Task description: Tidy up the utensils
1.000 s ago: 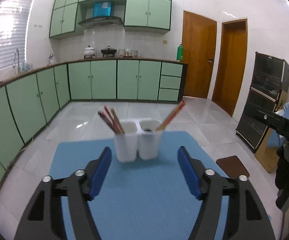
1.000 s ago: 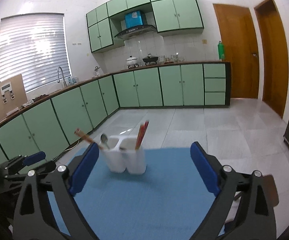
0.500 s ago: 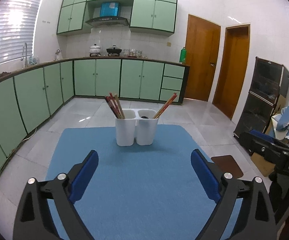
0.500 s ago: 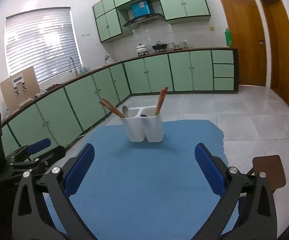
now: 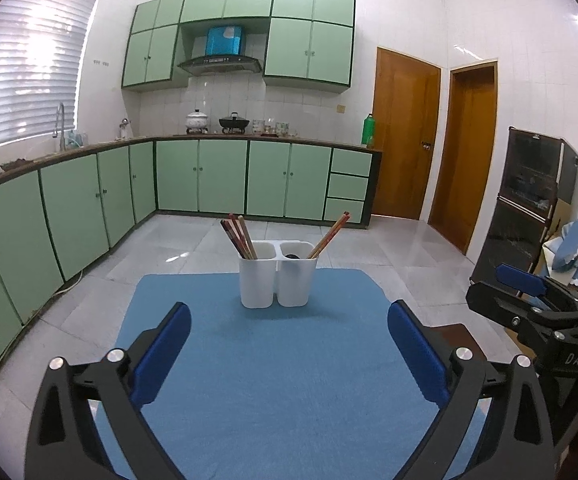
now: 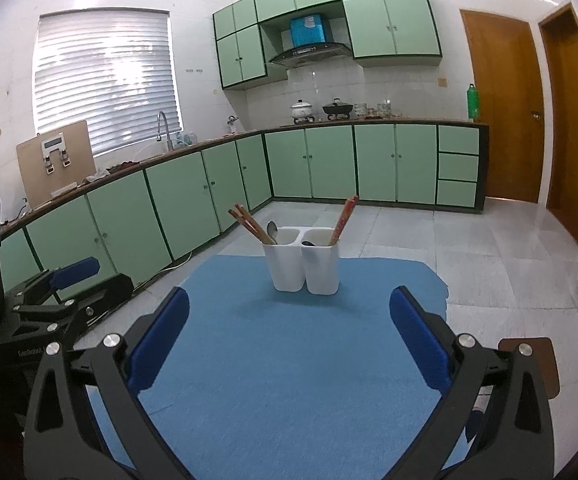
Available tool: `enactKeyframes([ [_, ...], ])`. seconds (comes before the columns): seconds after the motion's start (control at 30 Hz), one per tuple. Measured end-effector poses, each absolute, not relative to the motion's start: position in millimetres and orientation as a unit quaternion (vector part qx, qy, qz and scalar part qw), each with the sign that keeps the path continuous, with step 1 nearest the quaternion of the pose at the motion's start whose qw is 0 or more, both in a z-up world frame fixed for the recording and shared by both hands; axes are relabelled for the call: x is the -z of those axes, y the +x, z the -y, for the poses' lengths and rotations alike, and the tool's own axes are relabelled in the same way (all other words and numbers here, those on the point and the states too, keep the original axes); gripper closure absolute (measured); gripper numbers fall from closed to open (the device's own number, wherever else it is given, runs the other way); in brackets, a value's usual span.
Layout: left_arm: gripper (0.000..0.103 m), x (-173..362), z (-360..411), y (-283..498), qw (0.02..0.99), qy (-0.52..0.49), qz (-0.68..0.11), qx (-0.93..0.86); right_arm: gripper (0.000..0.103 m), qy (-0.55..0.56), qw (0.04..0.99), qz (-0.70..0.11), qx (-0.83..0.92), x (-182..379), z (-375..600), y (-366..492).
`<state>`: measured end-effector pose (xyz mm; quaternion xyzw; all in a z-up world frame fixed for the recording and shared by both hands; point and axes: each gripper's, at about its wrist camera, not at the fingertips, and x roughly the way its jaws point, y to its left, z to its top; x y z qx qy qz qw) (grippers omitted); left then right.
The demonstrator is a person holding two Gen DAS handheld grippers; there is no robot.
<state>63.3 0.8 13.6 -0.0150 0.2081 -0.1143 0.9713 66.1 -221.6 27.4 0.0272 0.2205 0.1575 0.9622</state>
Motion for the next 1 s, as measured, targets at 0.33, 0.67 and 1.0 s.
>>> enactKeyframes([
  [0.33, 0.006, -19, -1, 57, 0.974, -0.010, -0.198, 0.112, 0.005, 0.019, 0.964, -0.214, -0.159, -31, 216, 61],
  [0.67, 0.006, -20, 0, 52, 0.975, -0.008, -0.193, 0.111, 0.005, 0.016, 0.964, -0.211, -0.160, -32, 213, 61],
  [1.0, 0.006, -22, 2, 49, 0.976, -0.007, -0.189, 0.109, 0.005, 0.014, 0.964, -0.210, -0.162, -33, 211, 60],
])
